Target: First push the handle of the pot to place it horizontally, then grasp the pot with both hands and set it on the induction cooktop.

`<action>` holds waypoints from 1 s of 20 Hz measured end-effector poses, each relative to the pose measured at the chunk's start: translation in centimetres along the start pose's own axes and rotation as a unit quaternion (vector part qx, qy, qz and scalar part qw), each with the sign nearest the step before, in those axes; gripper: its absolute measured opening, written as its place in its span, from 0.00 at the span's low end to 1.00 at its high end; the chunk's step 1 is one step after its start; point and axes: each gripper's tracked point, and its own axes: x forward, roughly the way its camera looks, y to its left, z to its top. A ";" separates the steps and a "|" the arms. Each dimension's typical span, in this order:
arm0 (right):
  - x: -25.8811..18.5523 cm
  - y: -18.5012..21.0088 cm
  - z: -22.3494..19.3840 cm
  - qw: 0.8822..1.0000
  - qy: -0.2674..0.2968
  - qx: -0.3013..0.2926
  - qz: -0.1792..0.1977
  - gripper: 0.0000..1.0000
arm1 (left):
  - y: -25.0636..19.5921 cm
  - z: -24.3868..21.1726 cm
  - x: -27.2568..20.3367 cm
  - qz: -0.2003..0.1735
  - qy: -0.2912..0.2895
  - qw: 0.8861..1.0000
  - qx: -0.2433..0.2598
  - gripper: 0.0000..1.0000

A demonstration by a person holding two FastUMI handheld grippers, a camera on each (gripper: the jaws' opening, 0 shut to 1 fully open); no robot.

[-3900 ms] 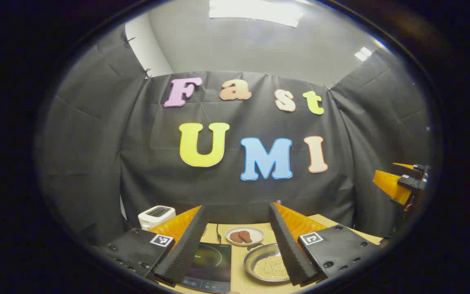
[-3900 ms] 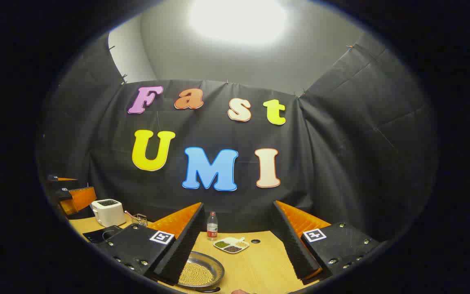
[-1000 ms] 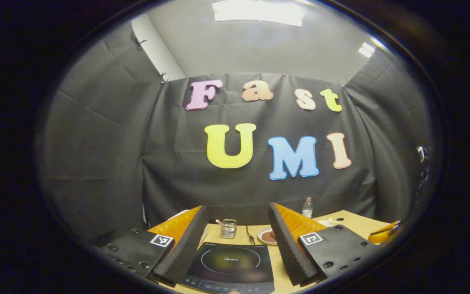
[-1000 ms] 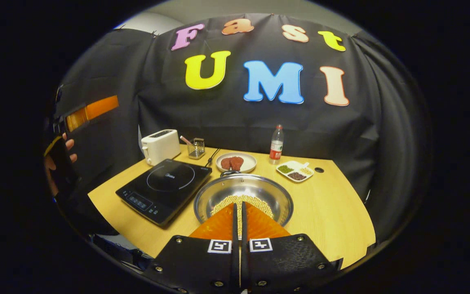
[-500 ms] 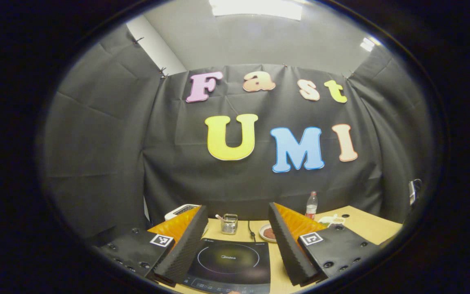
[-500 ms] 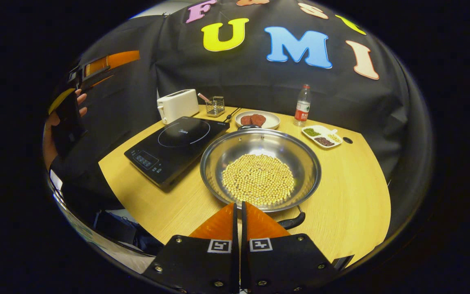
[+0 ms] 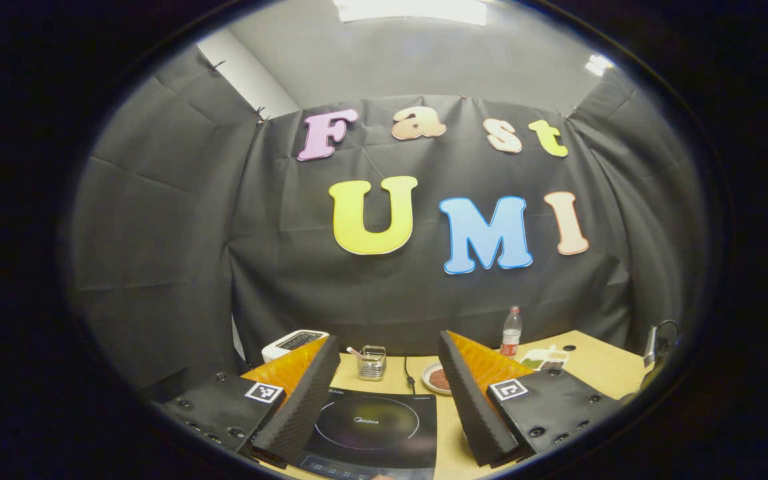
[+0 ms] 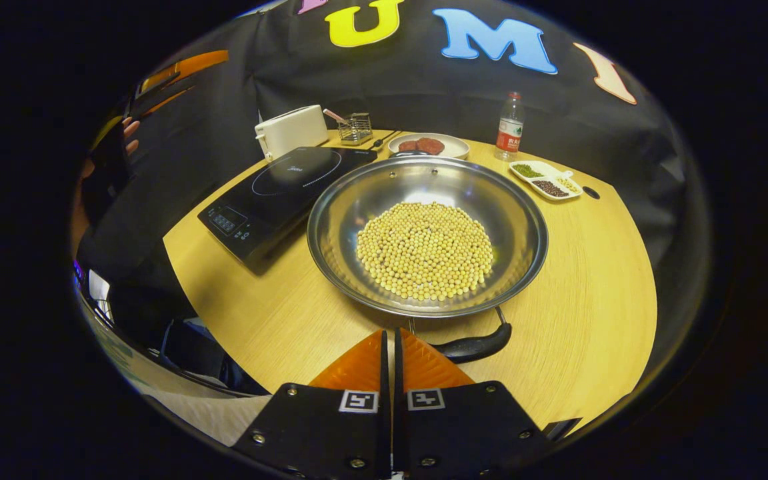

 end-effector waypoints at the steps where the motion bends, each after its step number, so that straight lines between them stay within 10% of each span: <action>1: 0.3 -0.1 -0.1 1.000 0.001 0.002 0.002 0.01 | -0.2 -0.2 0.1 0.001 0.001 1.000 -0.001 0.96; 20: 0.4 -9.2 0.8 0.998 0.018 0.012 -0.065 0.01 | -4.5 -1.2 2.9 -0.006 0.015 1.000 0.006 0.96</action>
